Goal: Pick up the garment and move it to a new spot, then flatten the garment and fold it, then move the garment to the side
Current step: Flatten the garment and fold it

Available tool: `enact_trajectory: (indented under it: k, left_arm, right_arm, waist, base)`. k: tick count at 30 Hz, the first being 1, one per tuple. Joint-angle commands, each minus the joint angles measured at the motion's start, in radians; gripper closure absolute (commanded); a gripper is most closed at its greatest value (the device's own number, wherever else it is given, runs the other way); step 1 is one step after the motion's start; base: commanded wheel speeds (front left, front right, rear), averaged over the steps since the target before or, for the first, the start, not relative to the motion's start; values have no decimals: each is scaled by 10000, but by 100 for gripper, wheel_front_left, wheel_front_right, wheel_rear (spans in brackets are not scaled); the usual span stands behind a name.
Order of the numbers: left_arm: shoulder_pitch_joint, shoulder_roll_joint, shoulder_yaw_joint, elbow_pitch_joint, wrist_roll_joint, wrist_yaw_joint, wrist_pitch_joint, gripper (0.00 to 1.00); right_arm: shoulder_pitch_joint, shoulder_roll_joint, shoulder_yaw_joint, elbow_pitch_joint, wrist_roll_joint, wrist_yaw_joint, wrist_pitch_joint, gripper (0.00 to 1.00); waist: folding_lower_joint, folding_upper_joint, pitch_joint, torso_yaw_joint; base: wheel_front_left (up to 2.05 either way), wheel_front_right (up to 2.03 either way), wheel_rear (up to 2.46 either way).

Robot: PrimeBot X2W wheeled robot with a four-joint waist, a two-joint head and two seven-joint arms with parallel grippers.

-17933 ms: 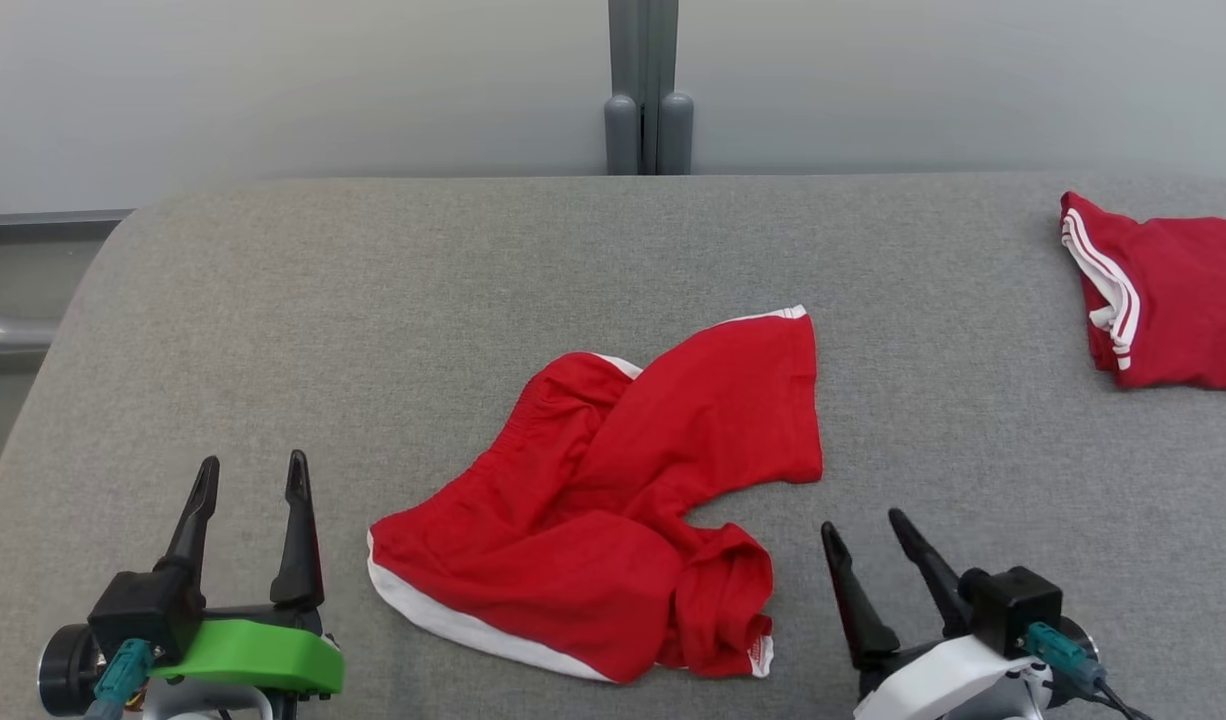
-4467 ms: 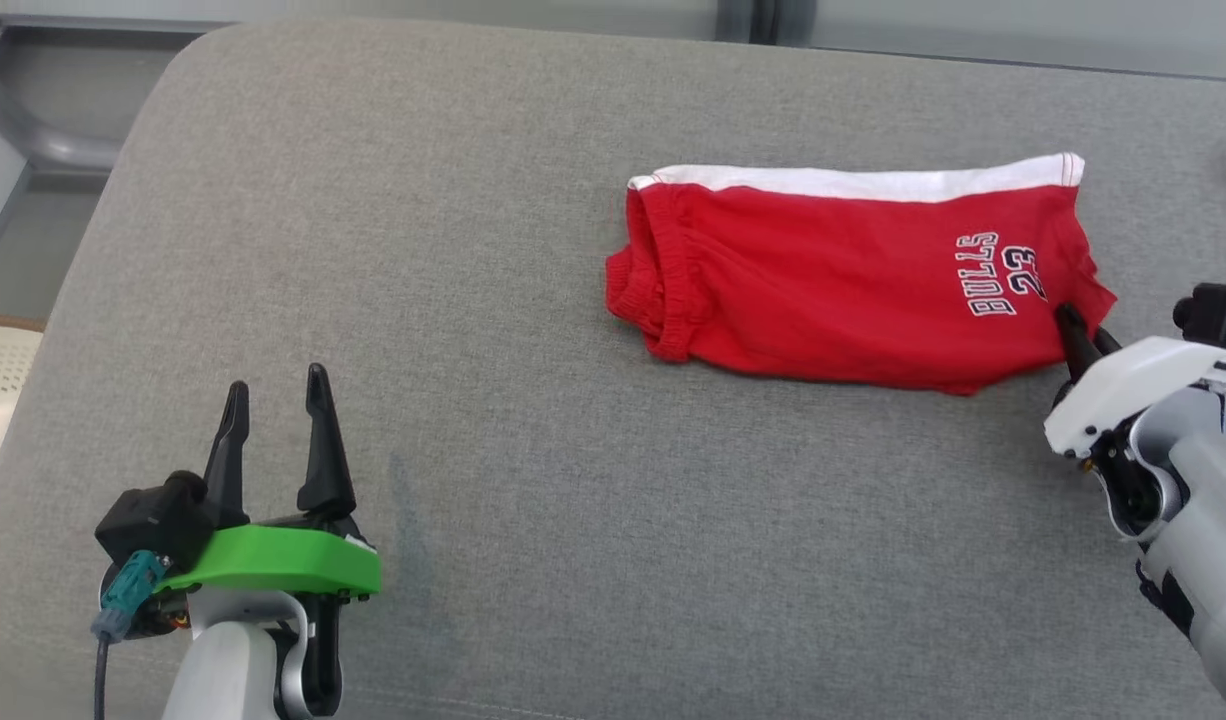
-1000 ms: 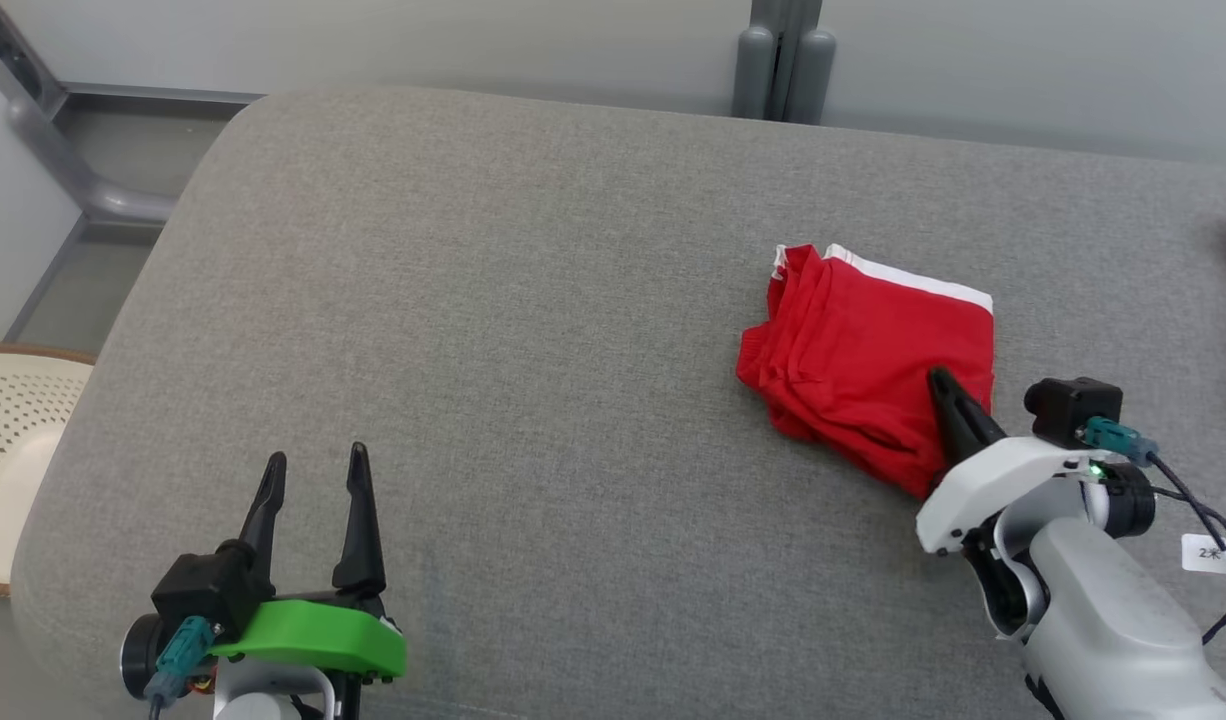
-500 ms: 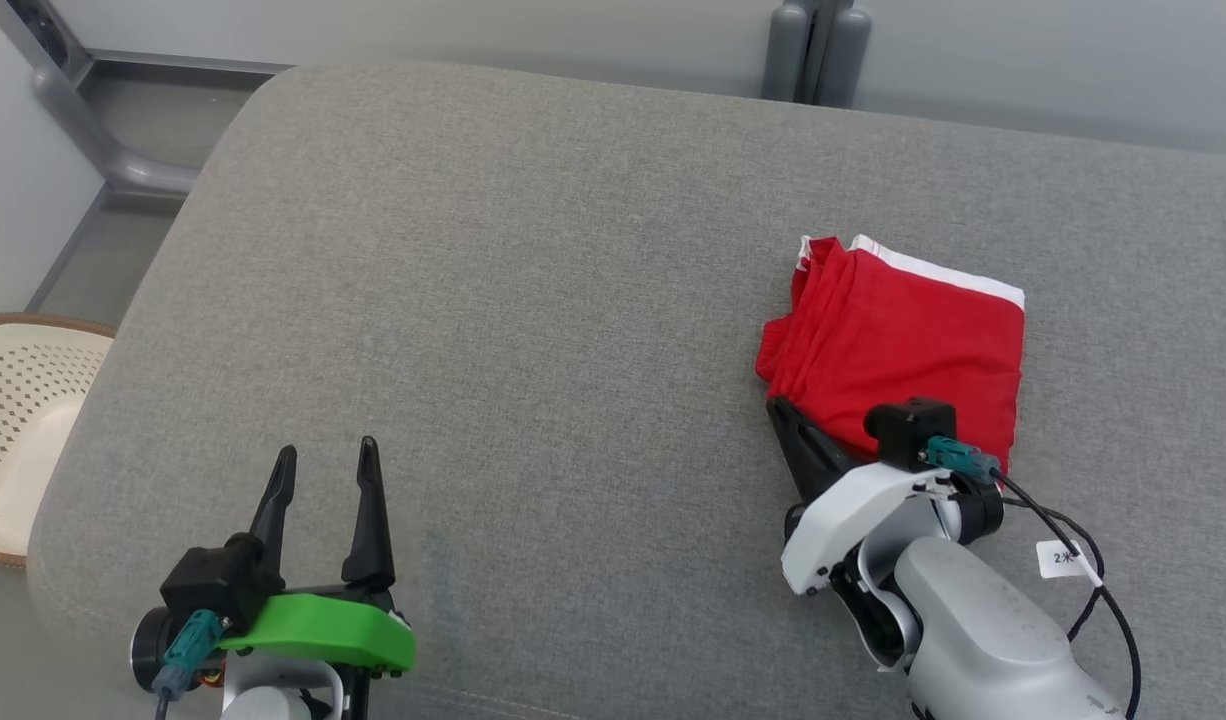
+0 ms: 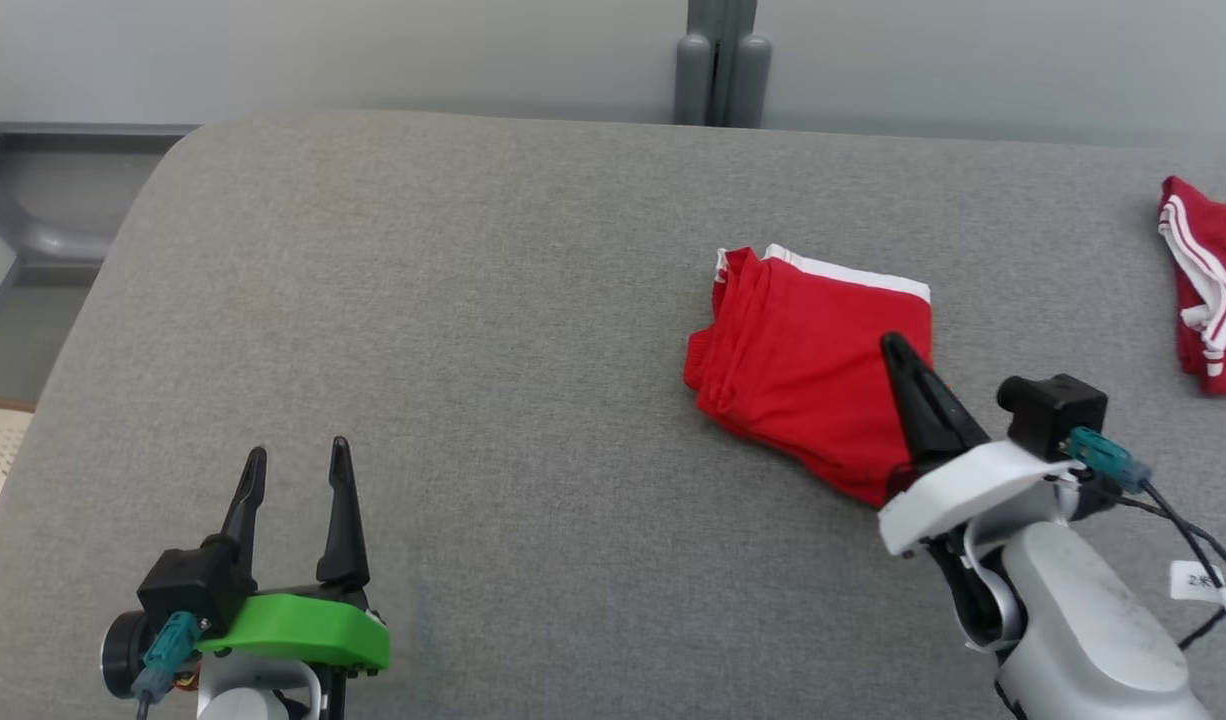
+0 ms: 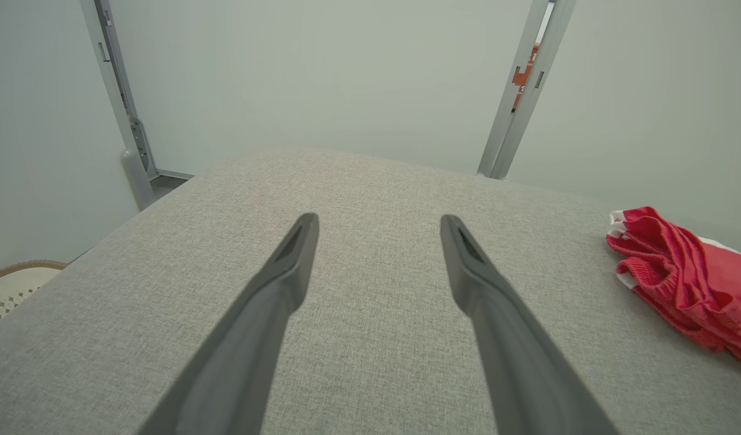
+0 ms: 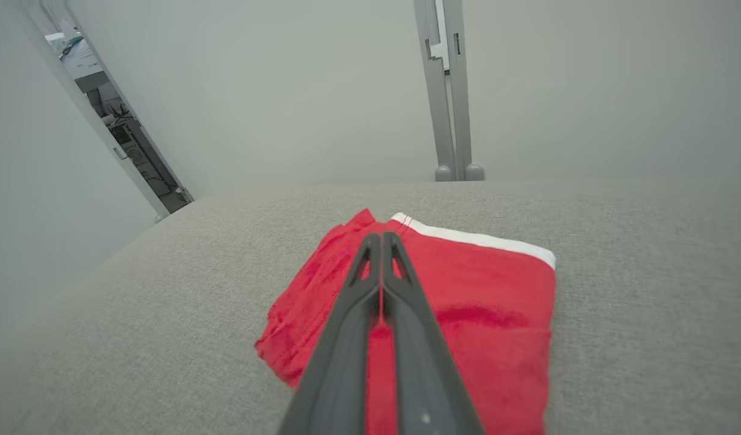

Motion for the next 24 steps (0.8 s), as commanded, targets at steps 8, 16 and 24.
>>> enact_trajectory:
  k: [8, 16, 24]
  left_arm:
    - [216, 27, 363, 31, 303, -136, -28, 0]
    - [486, 29, 611, 68, 559, -201, -28, 0]
    - [782, 100, 631, -129, 1019, -230, -28, 0]
  right_arm:
    - [1540, -305, -1499, -1390, -655, -1, -27, 51]
    - [2789, -133, -2062, -2434, -1078, -1, -27, 0]
    - [3587, 124, -2324, -3201, -1350, -1, -25, 0]
  waist:
    - [0, -1, -610, -1117]
    - [0, -1, -962, -1478]
    - [0, -1, -1182, -1527]
  base:
    - [0, 0, 0]
    - [0, 0, 0]
    - [0, 0, 0]
